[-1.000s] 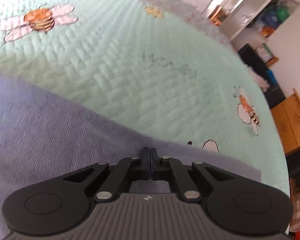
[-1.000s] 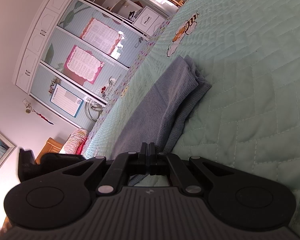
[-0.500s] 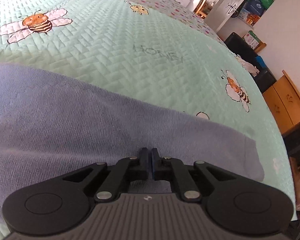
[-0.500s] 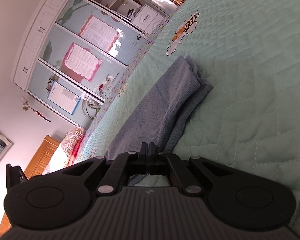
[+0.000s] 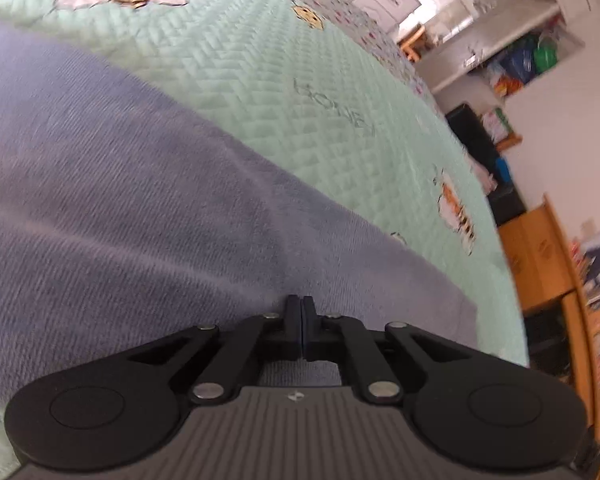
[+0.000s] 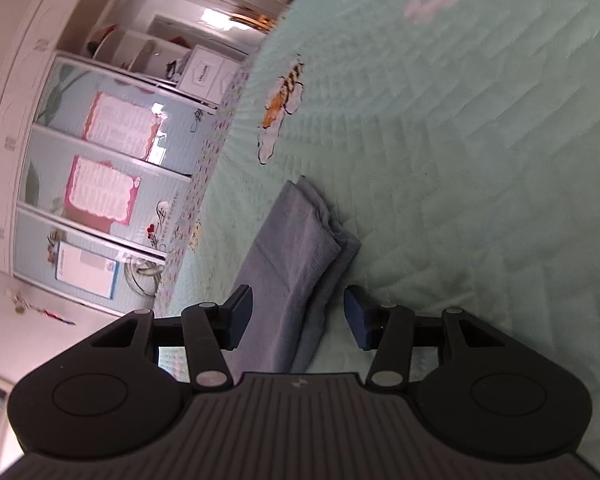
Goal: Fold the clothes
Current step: 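Pinch the folded garment end with the right tool and lift it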
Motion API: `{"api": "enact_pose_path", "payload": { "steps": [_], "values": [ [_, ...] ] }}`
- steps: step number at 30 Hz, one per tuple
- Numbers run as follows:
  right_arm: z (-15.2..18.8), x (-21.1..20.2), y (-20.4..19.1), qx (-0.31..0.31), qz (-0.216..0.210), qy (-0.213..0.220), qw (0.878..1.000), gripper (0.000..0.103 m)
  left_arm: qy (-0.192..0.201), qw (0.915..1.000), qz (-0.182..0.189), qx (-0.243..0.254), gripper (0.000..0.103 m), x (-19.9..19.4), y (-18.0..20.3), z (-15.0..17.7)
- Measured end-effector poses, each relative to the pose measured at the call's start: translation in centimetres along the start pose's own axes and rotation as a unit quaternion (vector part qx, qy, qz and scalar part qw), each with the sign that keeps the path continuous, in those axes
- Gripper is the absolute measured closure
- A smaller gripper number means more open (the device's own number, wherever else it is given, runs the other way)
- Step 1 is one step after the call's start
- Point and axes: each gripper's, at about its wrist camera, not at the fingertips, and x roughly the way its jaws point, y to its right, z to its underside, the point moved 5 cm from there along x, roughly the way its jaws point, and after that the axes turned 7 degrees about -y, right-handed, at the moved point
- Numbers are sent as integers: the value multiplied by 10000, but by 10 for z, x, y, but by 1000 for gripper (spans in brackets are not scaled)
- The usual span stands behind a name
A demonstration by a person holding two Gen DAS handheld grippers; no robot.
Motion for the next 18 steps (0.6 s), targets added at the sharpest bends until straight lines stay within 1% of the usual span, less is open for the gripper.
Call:
{"api": "enact_pose_path", "payload": {
  "steps": [4, 6, 7, 9, 10, 12, 15, 18],
  "values": [
    [-9, 10, 5, 235, -131, 51, 9996, 58, -65, 9999, -63, 107, 99, 0, 1, -3],
    [-10, 15, 8, 148, -134, 108, 9997, 60, -58, 9998, -111, 164, 99, 1, 3, -3],
    [-10, 17, 10, 97, -124, 138, 9998, 64, -44, 9997, -147, 196, 99, 1, 4, -3],
    [-10, 21, 13, -7, -104, 198, 9998, 84, -5, 9993, -231, 282, 99, 0, 6, -1],
    [-10, 23, 15, -60, -99, 227, 9997, 99, 24, 9990, -275, 345, 99, 0, 8, 0],
    [-7, 23, 15, -274, -187, 295, 9990, 98, 81, 9980, -359, 505, 99, 5, 12, 0],
    [-4, 24, 13, -505, -127, 352, 9980, 99, 107, 9967, -440, 668, 99, 6, 14, 0],
    [-4, 23, 11, -613, -83, 377, 9974, 99, 47, 9964, -501, 688, 99, 5, 14, 0]
  ]
}}
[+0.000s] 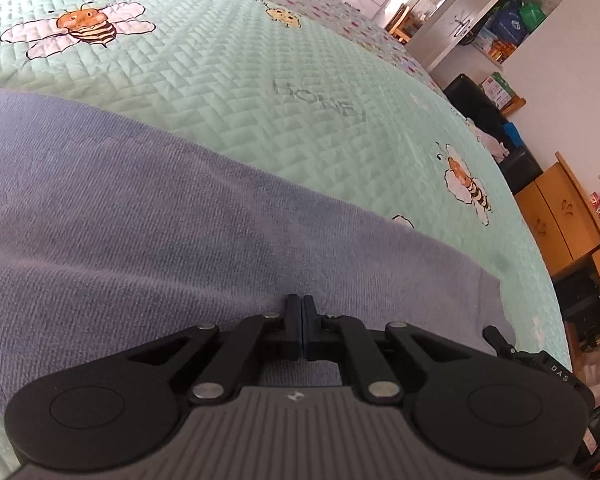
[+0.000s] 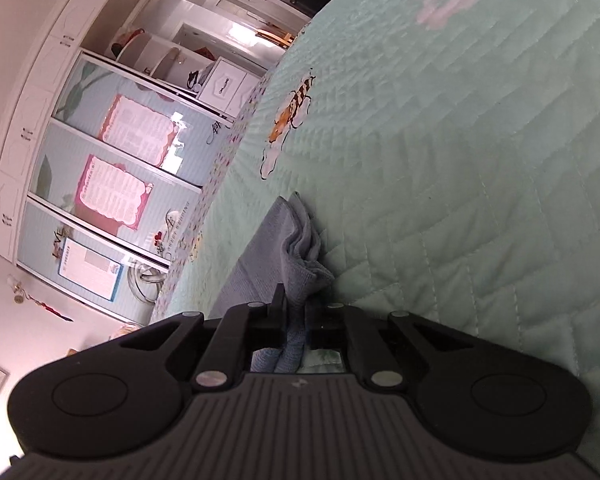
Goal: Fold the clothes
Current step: 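Pinch the folded garment end with the right tool and lift it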
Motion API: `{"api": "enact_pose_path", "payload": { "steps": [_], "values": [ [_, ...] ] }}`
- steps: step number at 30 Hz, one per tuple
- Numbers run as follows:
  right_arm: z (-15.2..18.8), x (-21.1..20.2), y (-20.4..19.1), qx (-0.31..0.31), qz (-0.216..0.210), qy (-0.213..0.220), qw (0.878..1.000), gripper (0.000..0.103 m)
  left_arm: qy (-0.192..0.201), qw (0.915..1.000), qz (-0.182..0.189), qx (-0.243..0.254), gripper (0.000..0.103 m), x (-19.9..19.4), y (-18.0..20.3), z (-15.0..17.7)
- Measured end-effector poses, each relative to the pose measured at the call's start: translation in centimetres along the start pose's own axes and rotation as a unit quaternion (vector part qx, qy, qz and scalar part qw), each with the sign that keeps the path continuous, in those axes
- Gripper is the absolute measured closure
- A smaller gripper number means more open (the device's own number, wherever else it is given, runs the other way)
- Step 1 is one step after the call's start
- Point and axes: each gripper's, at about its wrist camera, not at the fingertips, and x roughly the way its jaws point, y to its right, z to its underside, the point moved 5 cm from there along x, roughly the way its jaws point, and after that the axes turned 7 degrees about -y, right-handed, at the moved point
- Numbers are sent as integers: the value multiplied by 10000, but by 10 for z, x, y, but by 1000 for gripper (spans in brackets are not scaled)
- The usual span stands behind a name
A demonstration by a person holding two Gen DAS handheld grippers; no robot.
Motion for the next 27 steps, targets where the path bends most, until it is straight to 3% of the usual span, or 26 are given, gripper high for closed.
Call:
{"api": "enact_pose_path", "payload": {
  "steps": [4, 10, 16, 21, 23, 27],
  "values": [
    [-1, -6, -7, -151, -38, 55, 9999, 98, 46, 9998, -127, 147, 99, -1, 3, 2],
    [-4, -29, -59, -953, -288, 350, 9944, 98, 172, 9994, -191, 246, 99, -1, 6, 5],
    [-1, -42, -122, -1843, -396, 459, 9810, 98, 261, 9996, 51, 27, 99, -3, -2, 7],
    [21, -45, -186, -2960, -596, 314, 9528, 98, 321, 9981, 383, -349, 99, -4, -12, 8],
    [23, -42, -196, -3150, -481, 281, 9475, 98, 253, 9974, 532, -409, 99, -5, -15, 6],
    [13, -37, -194, -3101, -206, 274, 9501, 98, 149, 9960, 745, -462, 100, -10, -16, 3]
  ]
}}
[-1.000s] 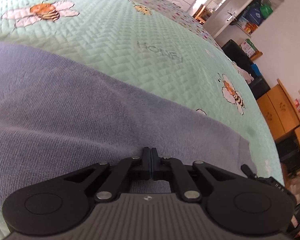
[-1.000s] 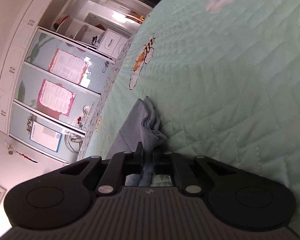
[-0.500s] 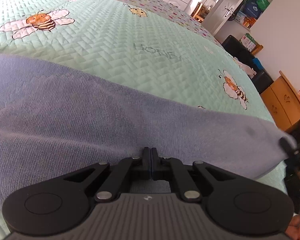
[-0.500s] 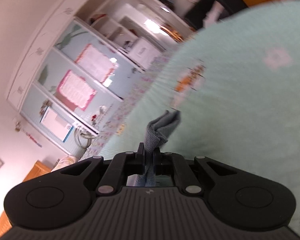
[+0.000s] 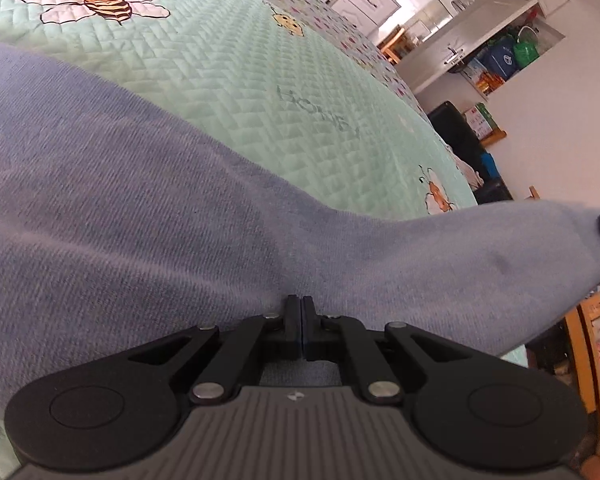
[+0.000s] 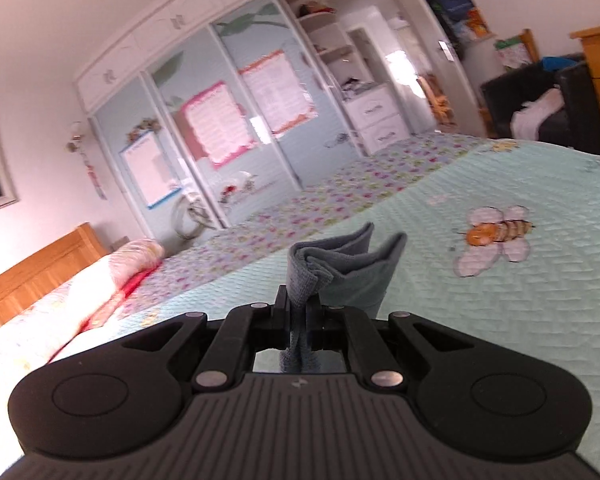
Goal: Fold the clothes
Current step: 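Pinch the folded garment end with the right tool and lift it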
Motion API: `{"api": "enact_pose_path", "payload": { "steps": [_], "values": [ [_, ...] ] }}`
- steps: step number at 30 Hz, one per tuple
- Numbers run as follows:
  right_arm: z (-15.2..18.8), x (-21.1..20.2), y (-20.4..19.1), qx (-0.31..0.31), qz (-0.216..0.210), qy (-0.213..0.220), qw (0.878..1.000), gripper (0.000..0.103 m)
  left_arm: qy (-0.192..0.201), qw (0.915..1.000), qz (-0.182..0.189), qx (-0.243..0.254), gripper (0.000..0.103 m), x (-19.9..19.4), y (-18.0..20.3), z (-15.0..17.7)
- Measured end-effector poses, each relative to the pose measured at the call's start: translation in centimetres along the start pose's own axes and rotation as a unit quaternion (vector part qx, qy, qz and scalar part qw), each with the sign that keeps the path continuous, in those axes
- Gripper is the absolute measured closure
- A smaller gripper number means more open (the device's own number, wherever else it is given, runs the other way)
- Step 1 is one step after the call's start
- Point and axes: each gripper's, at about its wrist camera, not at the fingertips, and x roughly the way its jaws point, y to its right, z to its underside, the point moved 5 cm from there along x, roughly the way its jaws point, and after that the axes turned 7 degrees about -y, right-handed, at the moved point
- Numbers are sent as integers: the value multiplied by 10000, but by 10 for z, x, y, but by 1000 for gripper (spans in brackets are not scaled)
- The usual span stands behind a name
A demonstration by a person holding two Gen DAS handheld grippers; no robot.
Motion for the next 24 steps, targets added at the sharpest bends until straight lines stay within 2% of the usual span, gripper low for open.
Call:
{"api": "enact_pose_path", "payload": {
  "steps": [5, 7, 10, 14, 15, 17, 19, 22, 24],
  "values": [
    [-1, -1, 9, 119, 88, -55, 9999, 98, 107, 9997, 238, 31, 87, -17, 14, 11],
    [-1, -1, 6, 29, 33, -67, 10000, 98, 50, 9999, 120, 83, 84, -17, 16, 16],
    [2, -1, -1, -72, -44, -100, 9999, 98, -98, 9998, -106, 120, 86, -11, 17, 19],
    [4, -2, 1, 43, -159, -52, 9999, 98, -326, 9994, -109, 97, 86, -11, 18, 11],
    [5, -3, 3, 104, -203, -33, 9997, 98, -357, 9993, -30, -38, 85, -13, 17, 8],
    [4, -4, 6, 145, -250, 0, 9996, 98, -292, 9972, 332, -609, 81, -23, 9, -2],
    [3, -5, 8, 171, -342, 13, 9993, 98, 31, 9946, 508, -903, 76, -30, 8, -16],
    [5, -6, 8, 149, -442, 8, 9989, 98, 54, 9941, 427, -993, 76, -15, 11, -38],
    [5, -8, 8, 146, -503, 5, 9986, 98, -60, 9947, 210, -1003, 76, 5, 12, -44]
  ]
}}
